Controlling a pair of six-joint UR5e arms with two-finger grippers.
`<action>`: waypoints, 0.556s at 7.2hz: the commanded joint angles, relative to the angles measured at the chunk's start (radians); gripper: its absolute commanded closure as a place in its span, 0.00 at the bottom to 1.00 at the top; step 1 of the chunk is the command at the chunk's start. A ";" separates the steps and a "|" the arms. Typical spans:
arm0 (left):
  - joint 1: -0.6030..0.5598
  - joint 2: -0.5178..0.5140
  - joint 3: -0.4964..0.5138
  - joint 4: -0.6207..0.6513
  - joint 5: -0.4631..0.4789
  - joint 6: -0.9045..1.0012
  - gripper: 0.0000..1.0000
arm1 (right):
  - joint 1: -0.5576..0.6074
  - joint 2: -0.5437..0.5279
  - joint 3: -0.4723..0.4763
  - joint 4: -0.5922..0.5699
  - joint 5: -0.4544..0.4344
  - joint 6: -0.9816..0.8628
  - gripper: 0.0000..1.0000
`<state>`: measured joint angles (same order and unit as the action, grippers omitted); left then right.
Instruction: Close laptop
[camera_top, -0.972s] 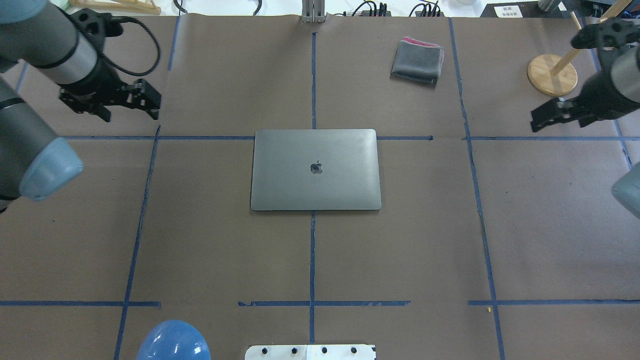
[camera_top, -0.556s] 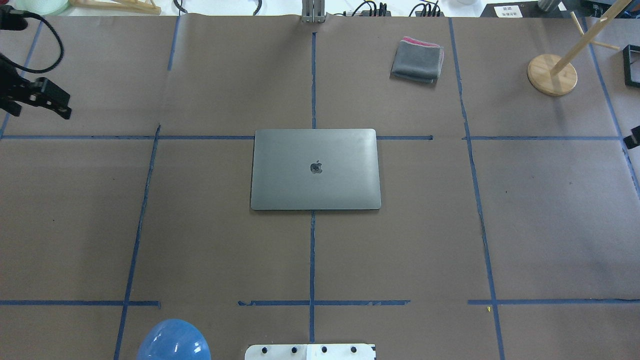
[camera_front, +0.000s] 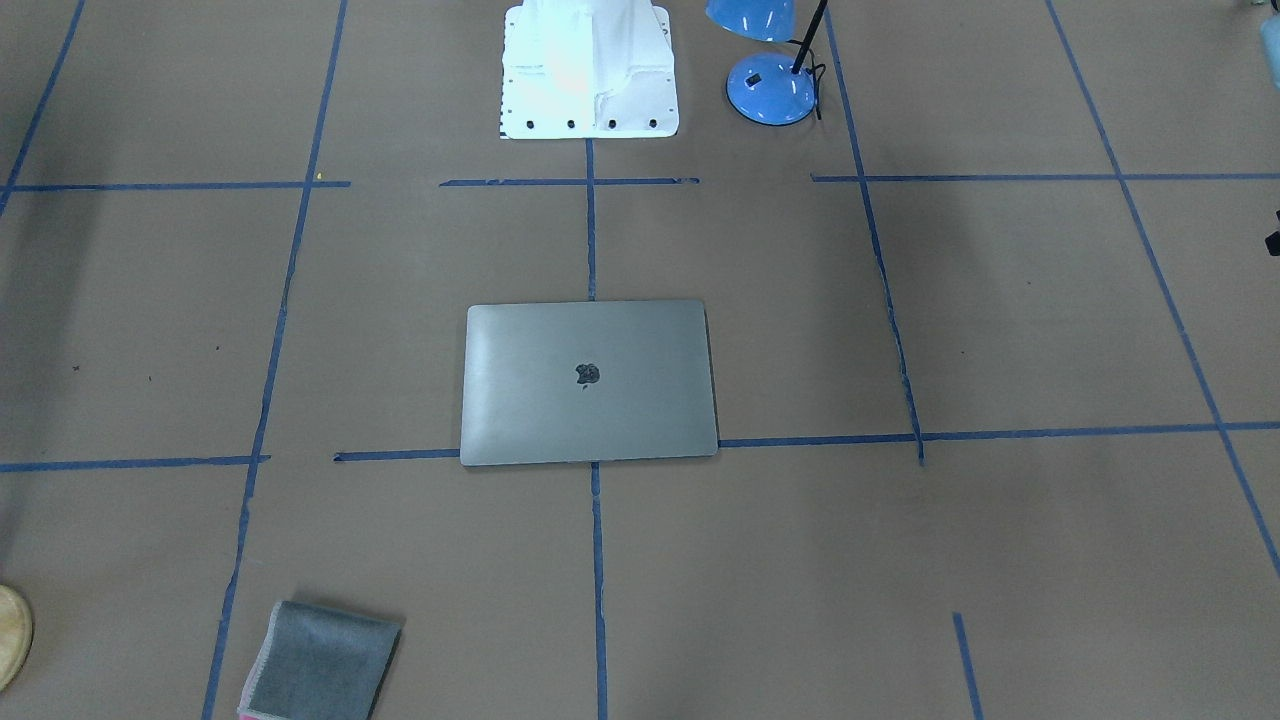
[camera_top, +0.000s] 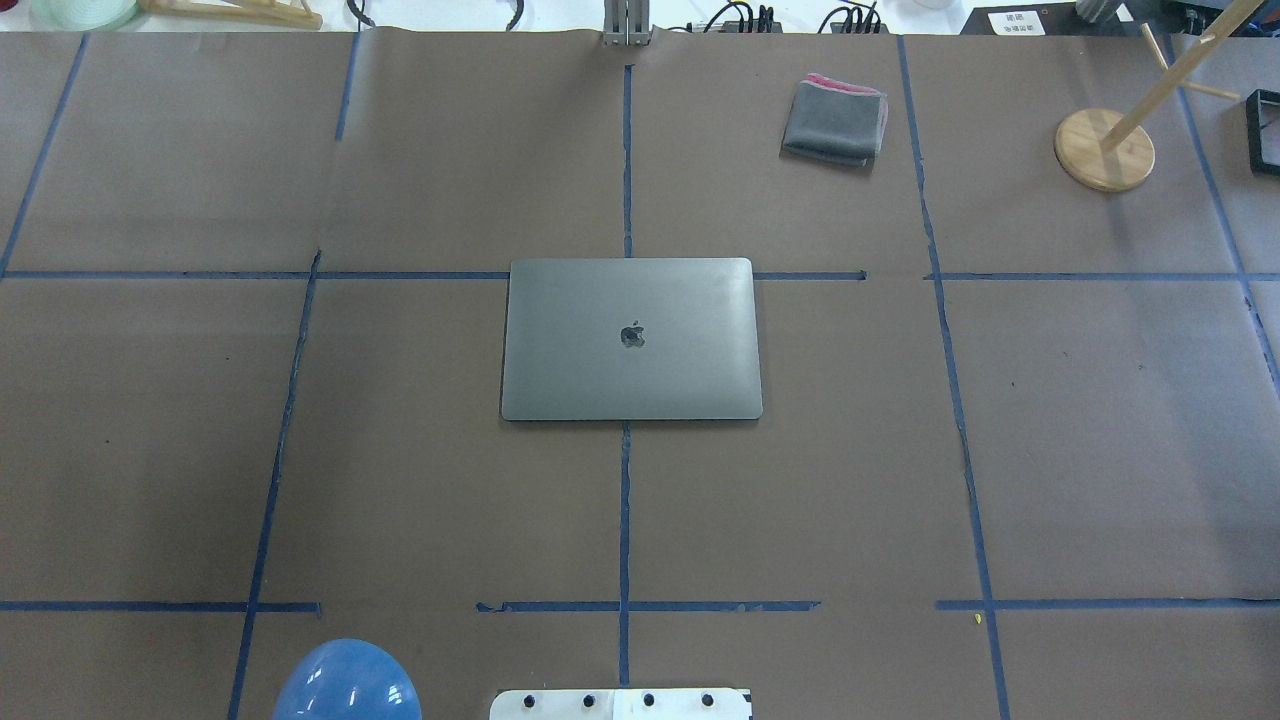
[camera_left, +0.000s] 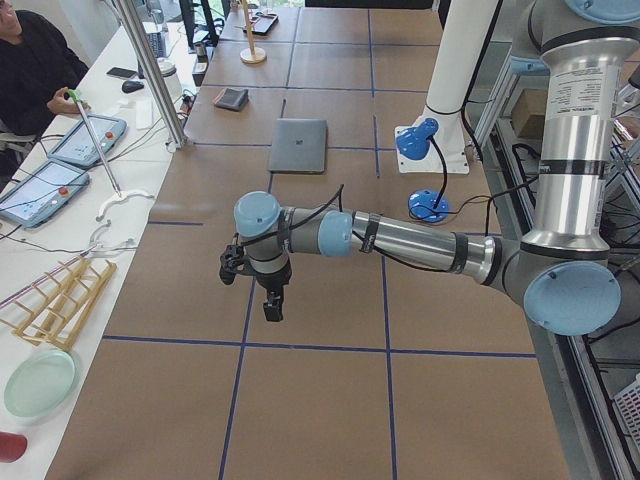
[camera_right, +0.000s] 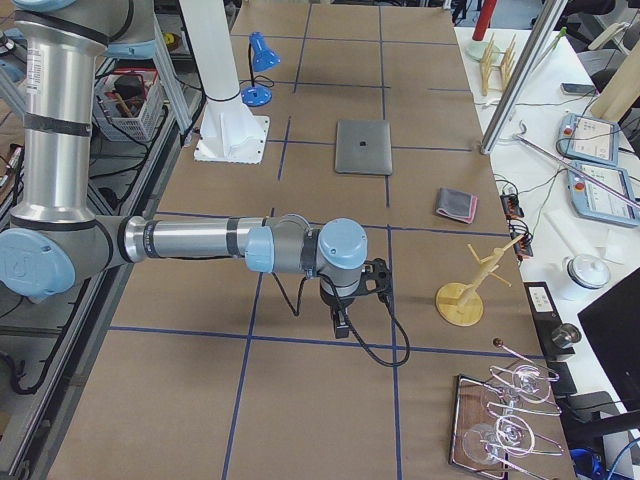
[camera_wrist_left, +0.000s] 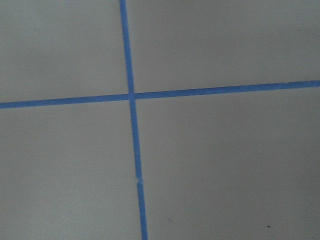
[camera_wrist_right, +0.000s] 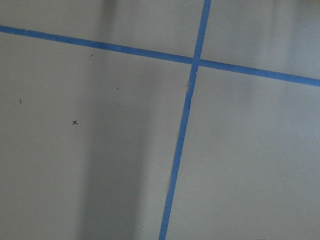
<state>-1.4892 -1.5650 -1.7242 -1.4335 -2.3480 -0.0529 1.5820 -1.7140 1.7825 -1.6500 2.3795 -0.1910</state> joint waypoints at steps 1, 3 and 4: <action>-0.016 0.005 0.064 -0.002 -0.036 0.014 0.00 | 0.003 -0.002 -0.011 -0.002 0.003 0.028 0.00; -0.043 0.006 0.078 -0.004 -0.036 0.018 0.00 | 0.003 -0.004 -0.011 -0.004 0.006 0.045 0.00; -0.075 0.007 0.080 -0.001 -0.037 0.057 0.00 | 0.003 -0.001 -0.011 -0.004 0.006 0.082 0.00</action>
<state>-1.5321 -1.5595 -1.6491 -1.4365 -2.3837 -0.0267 1.5845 -1.7168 1.7720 -1.6534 2.3847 -0.1428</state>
